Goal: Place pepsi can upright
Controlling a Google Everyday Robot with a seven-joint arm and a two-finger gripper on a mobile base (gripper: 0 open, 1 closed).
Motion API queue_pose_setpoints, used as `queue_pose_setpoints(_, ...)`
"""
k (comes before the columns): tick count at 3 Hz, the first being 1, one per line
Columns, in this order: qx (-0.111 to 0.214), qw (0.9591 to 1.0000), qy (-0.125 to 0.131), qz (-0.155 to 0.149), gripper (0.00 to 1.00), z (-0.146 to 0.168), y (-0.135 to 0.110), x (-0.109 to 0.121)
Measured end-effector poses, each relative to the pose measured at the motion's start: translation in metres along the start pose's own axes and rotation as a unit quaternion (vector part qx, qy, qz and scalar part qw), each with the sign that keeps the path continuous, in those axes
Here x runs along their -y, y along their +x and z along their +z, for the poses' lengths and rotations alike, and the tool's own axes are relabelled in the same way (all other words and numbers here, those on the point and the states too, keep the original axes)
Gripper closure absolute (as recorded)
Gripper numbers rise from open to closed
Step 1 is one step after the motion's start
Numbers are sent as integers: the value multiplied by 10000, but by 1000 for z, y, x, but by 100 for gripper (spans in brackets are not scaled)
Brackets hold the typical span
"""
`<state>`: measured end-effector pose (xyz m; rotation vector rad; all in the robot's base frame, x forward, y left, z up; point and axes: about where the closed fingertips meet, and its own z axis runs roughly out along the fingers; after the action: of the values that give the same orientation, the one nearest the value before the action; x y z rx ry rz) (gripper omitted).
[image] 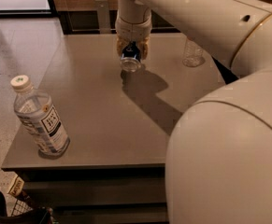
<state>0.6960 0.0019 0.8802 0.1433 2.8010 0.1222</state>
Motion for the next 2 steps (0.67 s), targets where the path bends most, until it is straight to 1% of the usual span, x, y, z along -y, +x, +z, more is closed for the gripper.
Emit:
queue_pose_setpoints(1, 685, 9966, -325, -319, 100, -29, -8, 15)
queue_pose_setpoints(2, 1331, 9854, -728, -774, 100, -52, -11, 21)
